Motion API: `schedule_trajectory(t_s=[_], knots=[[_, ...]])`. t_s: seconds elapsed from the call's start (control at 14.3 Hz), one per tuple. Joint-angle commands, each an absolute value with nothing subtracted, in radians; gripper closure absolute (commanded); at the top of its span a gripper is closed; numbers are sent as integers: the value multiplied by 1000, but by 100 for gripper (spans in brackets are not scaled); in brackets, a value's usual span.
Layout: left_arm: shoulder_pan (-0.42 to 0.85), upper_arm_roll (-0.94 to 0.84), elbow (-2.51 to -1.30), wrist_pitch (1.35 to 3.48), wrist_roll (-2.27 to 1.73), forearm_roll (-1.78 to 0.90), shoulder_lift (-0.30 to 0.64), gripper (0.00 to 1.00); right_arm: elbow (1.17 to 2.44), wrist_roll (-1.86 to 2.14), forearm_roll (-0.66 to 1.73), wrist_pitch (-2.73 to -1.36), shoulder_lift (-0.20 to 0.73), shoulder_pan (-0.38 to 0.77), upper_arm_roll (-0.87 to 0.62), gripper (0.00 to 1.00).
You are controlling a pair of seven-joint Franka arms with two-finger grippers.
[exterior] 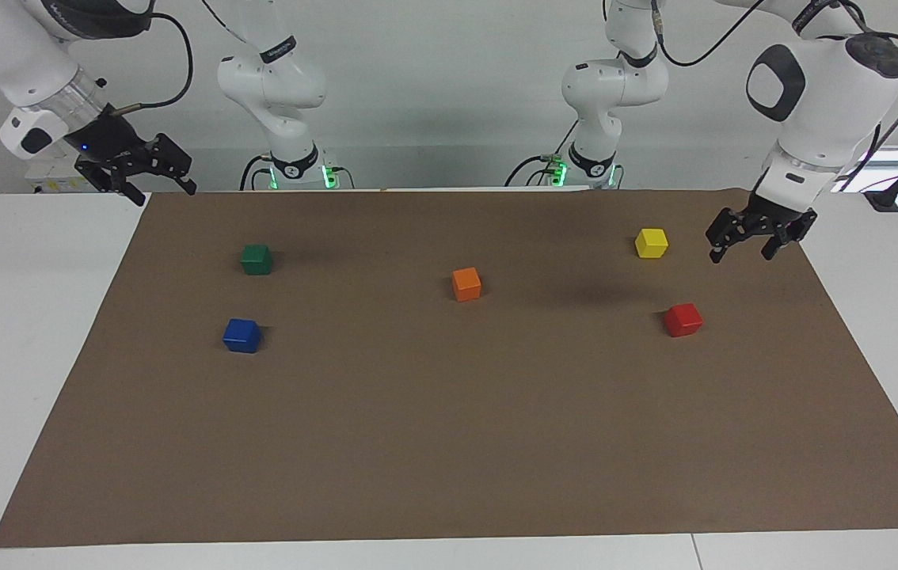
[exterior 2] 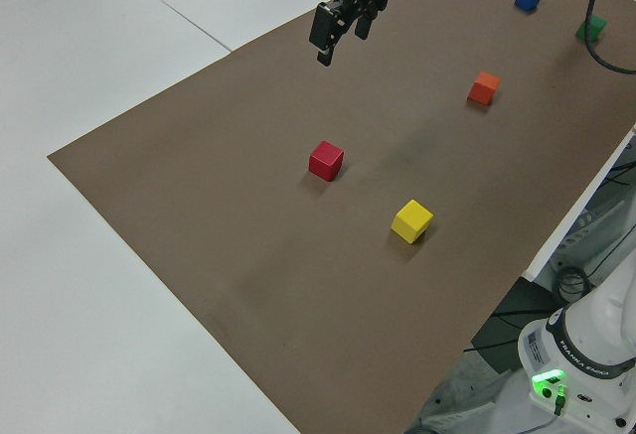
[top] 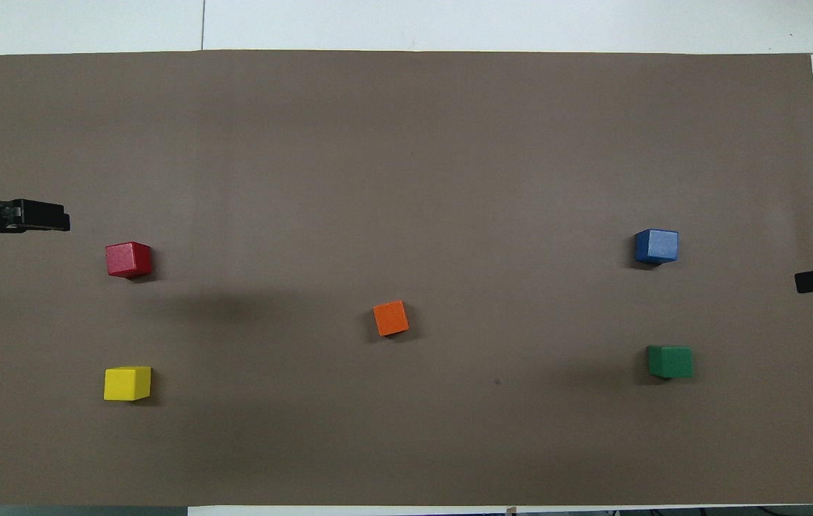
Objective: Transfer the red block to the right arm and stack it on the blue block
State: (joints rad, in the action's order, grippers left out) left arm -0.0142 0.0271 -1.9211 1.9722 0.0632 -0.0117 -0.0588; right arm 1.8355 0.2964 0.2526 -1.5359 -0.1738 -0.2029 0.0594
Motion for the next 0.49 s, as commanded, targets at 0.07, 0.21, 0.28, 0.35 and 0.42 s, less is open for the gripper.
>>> schedule_trajectory(t_s=[0.07, 0.21, 0.28, 0.35, 0.42], knots=[[-21, 25, -2029, 2120, 71, -21, -32, 0, 1930, 393, 407, -1546, -216, -245, 51, 0], [-21, 25, -2092, 2205, 69, -21, -20, 0, 1951, 406, 504, -1514, -215, -271, 51, 0], [-25, 25, -2117, 2235, 74, -21, -17, 0, 1968, 426, 553, -1502, -216, -285, 51, 0], [-37, 25, -2141, 2255, 71, -21, -15, 0, 1985, 454, 598, -1491, -218, -301, 51, 0], [-46, 25, -2152, 2270, 64, -21, -15, 0, 1999, 477, 641, -1477, -224, -313, 51, 0]])
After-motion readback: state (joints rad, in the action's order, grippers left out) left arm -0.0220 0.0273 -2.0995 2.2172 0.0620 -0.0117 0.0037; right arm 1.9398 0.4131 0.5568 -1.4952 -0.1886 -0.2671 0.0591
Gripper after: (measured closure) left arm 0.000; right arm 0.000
